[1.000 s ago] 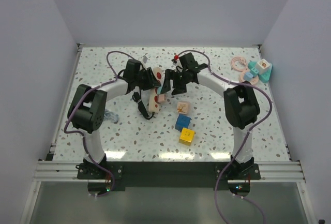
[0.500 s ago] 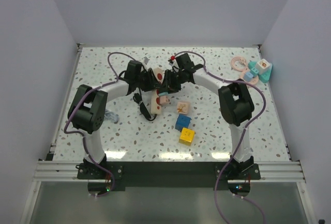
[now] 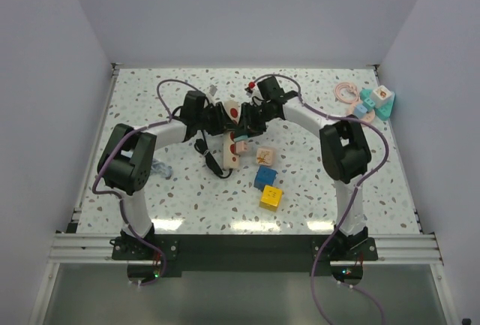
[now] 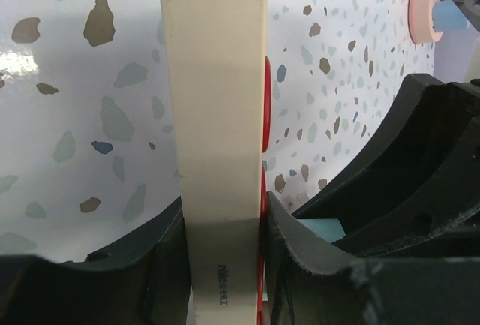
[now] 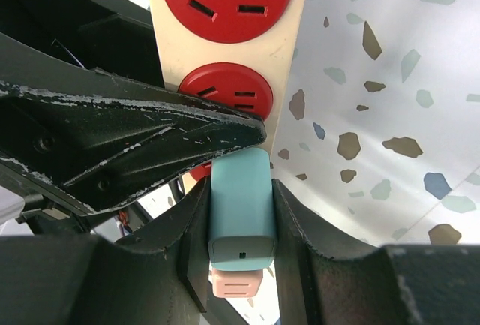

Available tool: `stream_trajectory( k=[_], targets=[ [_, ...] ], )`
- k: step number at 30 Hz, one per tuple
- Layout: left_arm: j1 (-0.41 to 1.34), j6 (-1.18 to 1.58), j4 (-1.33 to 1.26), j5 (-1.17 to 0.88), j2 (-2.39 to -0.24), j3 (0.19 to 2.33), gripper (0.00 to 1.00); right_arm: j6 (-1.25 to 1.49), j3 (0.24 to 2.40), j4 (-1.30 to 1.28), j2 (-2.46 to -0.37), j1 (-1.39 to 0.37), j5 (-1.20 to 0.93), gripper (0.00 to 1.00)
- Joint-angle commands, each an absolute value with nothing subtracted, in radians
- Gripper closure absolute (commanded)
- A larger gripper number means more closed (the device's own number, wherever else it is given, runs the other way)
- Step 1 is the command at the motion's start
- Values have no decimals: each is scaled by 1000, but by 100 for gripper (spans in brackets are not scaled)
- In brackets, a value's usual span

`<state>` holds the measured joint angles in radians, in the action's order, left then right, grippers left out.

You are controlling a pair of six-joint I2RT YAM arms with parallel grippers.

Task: Pull the plug off the socket

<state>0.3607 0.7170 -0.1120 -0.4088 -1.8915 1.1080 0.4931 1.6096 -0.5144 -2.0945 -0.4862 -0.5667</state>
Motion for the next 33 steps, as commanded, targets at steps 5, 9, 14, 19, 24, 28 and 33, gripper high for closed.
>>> stream_trajectory(
  k=[5, 9, 14, 19, 24, 28, 33],
  targets=[
    [324, 670, -94, -341, -1891, 1106, 100, 547, 1525, -464, -1945, -460, -523, 100],
    [324, 663, -81, -333, -1899, 1124, 100, 595, 1422, -400, -1869, -474, -488, 100],
    [324, 652, -69, -334, -1911, 1132, 100, 505, 1503, -553, -1885, -463, -480, 100],
    [324, 652, -67, -336, -1910, 1129, 100, 379, 1787, -780, -2026, -428, -545, 100],
    [324, 650, -64, -336, -1904, 1134, 100, 324, 1934, -902, -2140, -416, -614, 100],
    [324, 649, -63, -336, -1910, 1138, 100, 377, 1884, -839, -2117, -426, -623, 100],
    [322, 644, -55, -331, -1922, 1147, 100, 480, 1616, -631, -1924, -463, -529, 100]
  ],
)
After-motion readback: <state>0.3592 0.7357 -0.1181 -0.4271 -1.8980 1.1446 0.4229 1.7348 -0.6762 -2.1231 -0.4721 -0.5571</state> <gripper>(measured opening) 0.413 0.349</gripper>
